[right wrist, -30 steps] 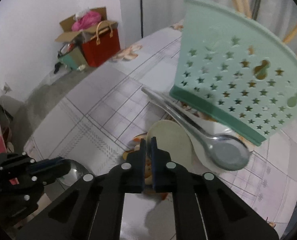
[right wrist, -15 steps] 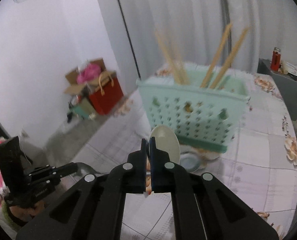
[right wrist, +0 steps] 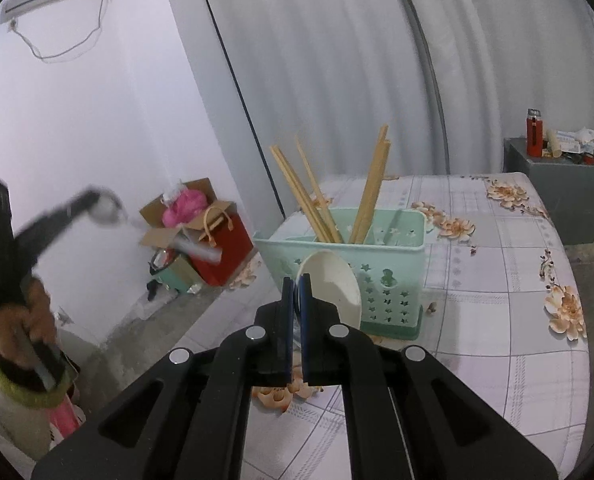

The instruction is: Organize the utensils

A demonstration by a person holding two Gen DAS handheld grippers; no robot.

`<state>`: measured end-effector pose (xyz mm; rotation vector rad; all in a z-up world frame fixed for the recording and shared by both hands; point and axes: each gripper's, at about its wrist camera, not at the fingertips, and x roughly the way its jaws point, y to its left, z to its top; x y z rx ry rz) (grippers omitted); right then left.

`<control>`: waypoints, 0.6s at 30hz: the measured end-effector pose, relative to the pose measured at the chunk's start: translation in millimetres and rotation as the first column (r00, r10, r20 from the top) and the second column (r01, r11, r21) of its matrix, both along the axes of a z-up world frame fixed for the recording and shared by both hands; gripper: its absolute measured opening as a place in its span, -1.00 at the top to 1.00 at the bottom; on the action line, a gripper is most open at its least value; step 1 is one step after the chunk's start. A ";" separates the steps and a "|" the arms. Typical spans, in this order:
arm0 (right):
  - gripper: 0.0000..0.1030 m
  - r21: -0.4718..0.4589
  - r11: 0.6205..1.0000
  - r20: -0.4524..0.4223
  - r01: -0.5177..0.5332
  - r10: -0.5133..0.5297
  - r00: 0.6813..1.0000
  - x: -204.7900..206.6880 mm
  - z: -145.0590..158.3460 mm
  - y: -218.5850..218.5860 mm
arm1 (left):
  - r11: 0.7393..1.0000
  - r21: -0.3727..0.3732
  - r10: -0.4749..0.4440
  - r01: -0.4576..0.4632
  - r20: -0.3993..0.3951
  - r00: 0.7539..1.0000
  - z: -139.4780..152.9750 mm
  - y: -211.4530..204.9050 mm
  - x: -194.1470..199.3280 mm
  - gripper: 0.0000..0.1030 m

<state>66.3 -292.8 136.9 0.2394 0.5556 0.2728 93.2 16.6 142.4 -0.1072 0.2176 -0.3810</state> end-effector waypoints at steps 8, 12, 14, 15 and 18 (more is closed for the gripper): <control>0.94 0.046 0.999 0.012 0.004 -0.004 1.000 2.2 -5.2 -17.5 | 0.985 0.172 -0.027 0.018 0.051 0.998 23.8 -62.0 39.6 1.00; 0.94 0.062 0.998 0.015 0.003 -0.004 1.000 1.6 -5.8 -22.4 | 0.953 0.301 -0.032 0.025 0.016 0.999 9.0 -95.1 63.6 0.99; 0.94 0.067 0.998 0.017 0.003 -0.004 1.000 1.2 -6.6 -23.8 | 0.944 0.327 -0.045 0.053 -0.031 0.999 -3.0 -107.8 80.5 0.99; 0.94 0.068 0.998 0.018 0.004 -0.005 1.000 1.2 -7.0 -24.8 | 0.942 0.329 -0.049 0.063 -0.049 0.998 -7.9 -111.7 85.5 0.99; 0.94 0.077 0.997 0.021 0.009 -0.011 1.000 0.7 -8.2 -28.1 | 0.943 0.320 -0.064 0.095 -0.106 0.992 -24.5 -119.3 106.1 0.99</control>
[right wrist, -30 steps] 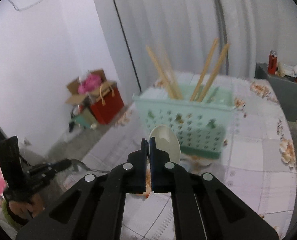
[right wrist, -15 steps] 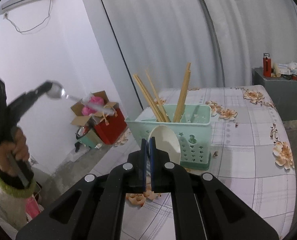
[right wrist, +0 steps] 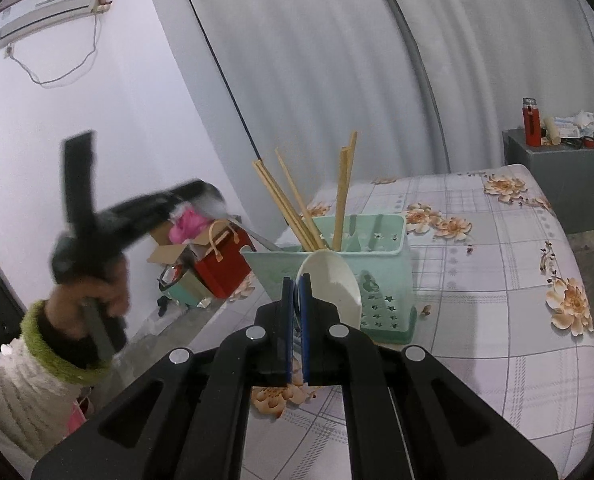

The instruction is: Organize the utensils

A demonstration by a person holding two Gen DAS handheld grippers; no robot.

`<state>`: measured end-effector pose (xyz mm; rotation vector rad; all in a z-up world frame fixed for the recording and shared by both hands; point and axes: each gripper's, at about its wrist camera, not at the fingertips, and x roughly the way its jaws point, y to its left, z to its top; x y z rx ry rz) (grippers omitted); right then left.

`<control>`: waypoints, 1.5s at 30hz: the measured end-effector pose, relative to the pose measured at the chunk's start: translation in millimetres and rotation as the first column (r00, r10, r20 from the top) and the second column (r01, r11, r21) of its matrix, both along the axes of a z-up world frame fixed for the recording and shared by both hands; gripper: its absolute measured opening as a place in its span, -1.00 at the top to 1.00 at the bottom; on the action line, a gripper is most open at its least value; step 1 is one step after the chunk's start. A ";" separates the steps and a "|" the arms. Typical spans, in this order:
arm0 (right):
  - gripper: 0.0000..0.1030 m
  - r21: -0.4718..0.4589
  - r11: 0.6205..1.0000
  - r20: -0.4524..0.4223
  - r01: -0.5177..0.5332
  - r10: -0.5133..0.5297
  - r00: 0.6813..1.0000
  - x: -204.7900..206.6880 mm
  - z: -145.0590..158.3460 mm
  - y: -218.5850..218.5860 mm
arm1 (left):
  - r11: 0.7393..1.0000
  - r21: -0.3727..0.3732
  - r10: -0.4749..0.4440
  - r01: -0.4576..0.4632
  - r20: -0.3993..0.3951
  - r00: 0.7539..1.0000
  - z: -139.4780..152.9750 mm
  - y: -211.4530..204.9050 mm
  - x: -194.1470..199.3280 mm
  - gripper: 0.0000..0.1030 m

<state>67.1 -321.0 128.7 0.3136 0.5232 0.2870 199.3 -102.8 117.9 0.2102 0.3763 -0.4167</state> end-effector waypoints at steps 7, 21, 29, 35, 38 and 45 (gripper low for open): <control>0.94 0.050 0.999 0.020 0.014 -0.015 1.000 -2.8 3.3 -13.8 | 0.979 -0.201 -0.067 0.040 -0.129 0.989 -15.9 15.0 18.7 0.74; 0.94 0.238 0.971 0.137 0.032 -0.066 0.988 -1.6 31.9 -48.1 | 0.944 -0.331 -0.042 0.001 -0.118 0.992 -42.5 64.9 -39.3 0.22; 0.94 0.400 0.916 0.152 0.041 -0.110 0.982 21.9 31.2 -72.8 | 0.931 -0.360 -0.009 -0.066 -0.204 0.979 -79.9 90.7 -52.5 0.18; 0.94 0.313 0.947 0.051 0.071 -0.092 0.994 23.0 11.4 -58.3 | 0.924 -0.370 0.005 -0.100 -0.250 0.968 -102.0 108.2 -57.4 0.18; 0.94 0.207 0.974 -0.027 0.094 -0.090 0.996 22.0 1.1 -52.9 | 0.925 -0.367 0.002 -0.100 -0.259 0.966 -107.9 111.2 -63.3 0.18; 0.94 -0.138 0.990 -0.367 0.017 -0.067 0.928 46.5 -67.4 -19.9 | 0.927 -0.364 -0.024 -0.087 -0.290 0.957 -122.0 108.6 -74.2 0.16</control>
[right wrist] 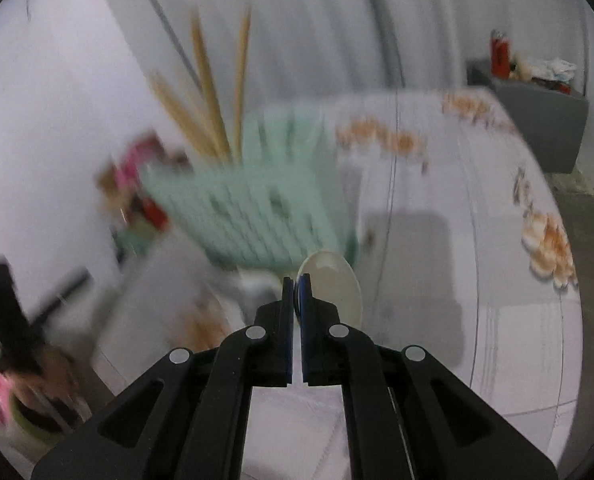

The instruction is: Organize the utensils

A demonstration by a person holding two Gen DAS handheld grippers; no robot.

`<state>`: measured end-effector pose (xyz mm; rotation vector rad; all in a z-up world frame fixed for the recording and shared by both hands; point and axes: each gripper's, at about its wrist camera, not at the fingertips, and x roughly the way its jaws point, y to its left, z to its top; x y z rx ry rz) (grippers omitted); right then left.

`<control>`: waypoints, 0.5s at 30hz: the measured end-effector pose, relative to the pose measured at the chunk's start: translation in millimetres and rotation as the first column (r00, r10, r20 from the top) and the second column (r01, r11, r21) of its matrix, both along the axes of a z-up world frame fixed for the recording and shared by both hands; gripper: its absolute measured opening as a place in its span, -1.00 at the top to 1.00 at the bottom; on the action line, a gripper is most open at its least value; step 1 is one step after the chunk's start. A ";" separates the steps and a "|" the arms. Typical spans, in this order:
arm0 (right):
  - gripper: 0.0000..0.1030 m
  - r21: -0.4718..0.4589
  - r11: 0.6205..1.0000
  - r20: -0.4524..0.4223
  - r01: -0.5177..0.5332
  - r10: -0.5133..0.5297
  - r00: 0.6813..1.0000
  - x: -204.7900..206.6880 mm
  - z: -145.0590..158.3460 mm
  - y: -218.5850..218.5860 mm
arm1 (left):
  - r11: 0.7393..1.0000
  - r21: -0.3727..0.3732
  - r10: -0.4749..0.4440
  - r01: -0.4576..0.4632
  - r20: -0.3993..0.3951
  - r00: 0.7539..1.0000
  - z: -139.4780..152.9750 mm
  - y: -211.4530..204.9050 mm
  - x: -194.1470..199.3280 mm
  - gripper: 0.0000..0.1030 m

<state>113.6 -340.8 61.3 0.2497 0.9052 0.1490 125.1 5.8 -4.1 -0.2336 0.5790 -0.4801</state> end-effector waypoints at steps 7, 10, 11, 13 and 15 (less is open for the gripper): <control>0.90 -0.078 0.990 -0.168 -0.121 0.106 0.980 3.9 -35.8 20.8 | 1.000 -0.008 -0.012 0.012 -0.038 0.999 -11.5 -1.9 -2.3 0.16; 0.52 -0.038 0.986 -0.187 -0.162 0.152 0.971 -1.0 -32.9 23.2 | 1.000 -0.010 -0.013 0.013 -0.041 0.999 -13.5 -0.7 -3.0 0.15; 0.44 -0.021 0.986 -0.176 -0.167 0.160 0.971 -3.0 -28.8 20.1 | 1.000 -0.011 -0.013 0.012 -0.040 0.999 -13.6 -0.9 -2.9 0.15; 0.39 -0.019 0.986 -0.162 -0.167 0.162 0.973 -4.6 -22.9 14.4 | 1.000 -0.016 -0.014 0.014 -0.041 0.999 -14.2 -0.7 -2.2 0.15; 0.37 -0.046 0.987 -0.157 -0.151 0.143 0.977 -4.4 -18.2 8.6 | 1.000 -0.018 -0.017 0.016 -0.042 0.999 -14.8 -0.9 -2.3 0.15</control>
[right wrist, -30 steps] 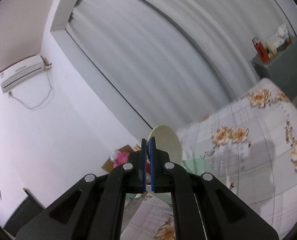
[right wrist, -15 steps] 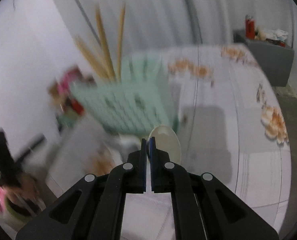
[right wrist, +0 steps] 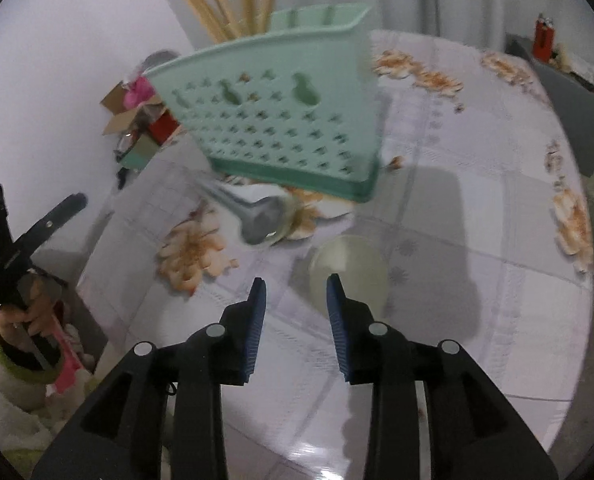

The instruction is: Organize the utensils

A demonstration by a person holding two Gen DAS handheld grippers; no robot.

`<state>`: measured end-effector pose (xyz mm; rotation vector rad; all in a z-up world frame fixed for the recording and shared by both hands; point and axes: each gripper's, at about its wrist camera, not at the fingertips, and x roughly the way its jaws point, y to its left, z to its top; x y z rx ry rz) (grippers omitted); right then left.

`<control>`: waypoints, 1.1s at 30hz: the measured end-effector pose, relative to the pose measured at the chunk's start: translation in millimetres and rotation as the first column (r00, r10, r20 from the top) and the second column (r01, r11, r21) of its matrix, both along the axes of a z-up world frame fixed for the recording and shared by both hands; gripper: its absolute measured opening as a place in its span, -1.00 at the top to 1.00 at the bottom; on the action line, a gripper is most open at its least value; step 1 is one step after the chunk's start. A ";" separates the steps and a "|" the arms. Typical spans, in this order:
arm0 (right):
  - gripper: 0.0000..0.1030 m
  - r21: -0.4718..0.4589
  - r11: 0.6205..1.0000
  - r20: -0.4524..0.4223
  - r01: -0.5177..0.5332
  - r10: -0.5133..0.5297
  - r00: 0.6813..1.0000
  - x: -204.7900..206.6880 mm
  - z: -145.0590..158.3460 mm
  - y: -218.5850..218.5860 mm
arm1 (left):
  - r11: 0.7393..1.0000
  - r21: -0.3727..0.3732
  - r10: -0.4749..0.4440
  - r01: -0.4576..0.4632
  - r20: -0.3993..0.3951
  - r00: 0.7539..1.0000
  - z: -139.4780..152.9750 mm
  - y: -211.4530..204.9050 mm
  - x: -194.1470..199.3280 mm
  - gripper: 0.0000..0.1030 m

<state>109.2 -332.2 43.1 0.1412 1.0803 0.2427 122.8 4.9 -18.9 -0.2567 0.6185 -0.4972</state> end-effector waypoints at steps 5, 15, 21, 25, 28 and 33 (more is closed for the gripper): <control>0.32 -0.030 1.000 -0.009 -0.009 0.009 1.000 16.0 -7.9 -19.1 | 1.000 -0.004 -0.005 0.005 -0.006 1.000 -0.6 -1.1 0.3 0.13; 0.33 0.039 0.973 -0.107 -0.229 0.232 0.967 50.2 -38.5 -18.1 | 1.000 0.016 0.002 -0.002 -0.016 1.000 -1.0 -1.0 3.1 0.13; 0.43 -0.104 0.924 -0.171 -0.368 0.348 0.922 46.3 -43.2 9.8 | 1.000 0.019 0.001 -0.001 -0.023 1.000 -2.0 -1.2 6.9 0.13; 0.36 -0.131 0.914 -0.173 -0.384 0.361 0.916 51.9 -40.5 14.7 | 1.000 0.019 -0.005 0.006 -0.023 1.000 -1.9 -3.0 6.6 0.13; 0.22 -0.112 0.911 -0.170 -0.396 0.375 0.911 55.4 -41.9 17.7 | 1.000 0.026 -0.009 0.010 -0.022 1.000 -1.5 -5.3 5.0 0.12; 0.50 -0.115 0.897 -0.159 -0.427 0.407 0.899 49.3 -44.3 30.6 | 0.999 0.032 -0.002 0.003 -0.023 1.000 -0.7 -3.2 4.9 0.10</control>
